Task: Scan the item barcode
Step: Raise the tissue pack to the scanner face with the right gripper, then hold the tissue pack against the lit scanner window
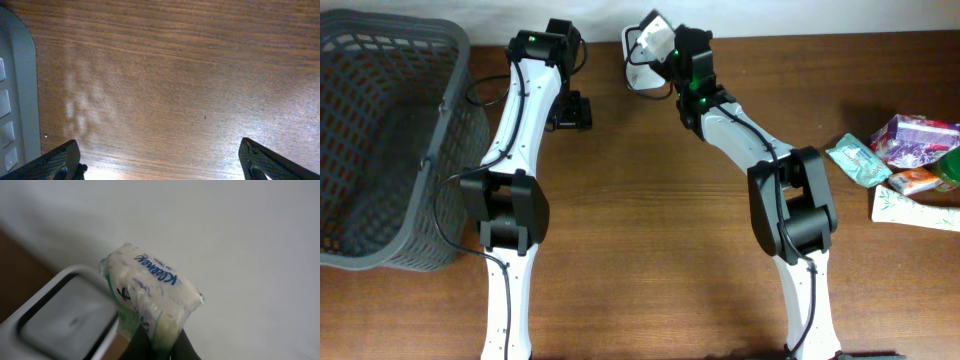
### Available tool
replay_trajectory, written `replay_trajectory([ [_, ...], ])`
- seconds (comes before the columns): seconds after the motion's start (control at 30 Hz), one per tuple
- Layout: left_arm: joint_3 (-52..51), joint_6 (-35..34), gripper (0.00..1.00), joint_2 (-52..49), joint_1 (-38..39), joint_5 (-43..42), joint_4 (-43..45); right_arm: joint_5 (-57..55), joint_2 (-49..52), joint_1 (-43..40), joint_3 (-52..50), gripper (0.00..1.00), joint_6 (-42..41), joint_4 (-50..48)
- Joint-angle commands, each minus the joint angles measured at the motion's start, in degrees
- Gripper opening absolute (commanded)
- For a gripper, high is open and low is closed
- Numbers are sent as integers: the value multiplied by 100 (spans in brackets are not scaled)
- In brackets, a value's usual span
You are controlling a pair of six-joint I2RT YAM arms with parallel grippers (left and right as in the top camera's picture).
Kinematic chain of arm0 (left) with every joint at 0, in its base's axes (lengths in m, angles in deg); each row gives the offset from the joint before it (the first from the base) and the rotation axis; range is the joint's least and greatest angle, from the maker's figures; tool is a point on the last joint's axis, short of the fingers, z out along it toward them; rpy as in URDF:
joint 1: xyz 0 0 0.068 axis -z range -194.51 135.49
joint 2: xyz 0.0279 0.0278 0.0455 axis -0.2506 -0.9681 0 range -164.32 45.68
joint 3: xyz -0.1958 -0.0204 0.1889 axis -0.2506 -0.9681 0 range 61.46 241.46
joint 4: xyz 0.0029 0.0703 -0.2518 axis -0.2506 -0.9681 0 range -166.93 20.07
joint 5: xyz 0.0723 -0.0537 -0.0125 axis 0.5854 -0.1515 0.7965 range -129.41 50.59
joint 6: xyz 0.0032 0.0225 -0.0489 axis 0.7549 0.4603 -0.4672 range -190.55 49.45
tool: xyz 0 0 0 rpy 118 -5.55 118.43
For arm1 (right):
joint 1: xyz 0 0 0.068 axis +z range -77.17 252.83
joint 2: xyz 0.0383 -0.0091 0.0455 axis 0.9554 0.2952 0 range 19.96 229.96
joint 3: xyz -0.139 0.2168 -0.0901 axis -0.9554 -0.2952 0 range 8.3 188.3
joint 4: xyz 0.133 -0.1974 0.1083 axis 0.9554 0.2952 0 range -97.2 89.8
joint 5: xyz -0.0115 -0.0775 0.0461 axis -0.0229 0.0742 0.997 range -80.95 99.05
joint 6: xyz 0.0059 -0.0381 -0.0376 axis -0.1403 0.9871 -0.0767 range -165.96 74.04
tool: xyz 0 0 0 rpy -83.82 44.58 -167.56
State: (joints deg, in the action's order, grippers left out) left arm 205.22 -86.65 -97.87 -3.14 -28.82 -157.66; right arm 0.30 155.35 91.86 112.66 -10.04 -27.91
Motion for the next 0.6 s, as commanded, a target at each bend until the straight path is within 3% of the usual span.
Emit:
replay_trajectory([
  [0.0, -17, -57, 99, 79, -31, 37, -13, -415, -308, -63, 367, 4, -382, 35],
  [0.1, -17, -57, 99, 79, -31, 37, -13, 87, -337, -129, 684, 4, -1062, 944],
  [0.2, -17, -57, 99, 79, -31, 37, -13, 957, -245, -144, 682, 4, -1093, 1755],
  [0.3, -17, -57, 99, 79, -31, 37, -13, 671, 83, -107, 680, 4, -586, 1858],
  [0.57, -17, -57, 99, 79, -26, 37, -13, 507, 160, -103, 697, 4, -592, 1672],
])
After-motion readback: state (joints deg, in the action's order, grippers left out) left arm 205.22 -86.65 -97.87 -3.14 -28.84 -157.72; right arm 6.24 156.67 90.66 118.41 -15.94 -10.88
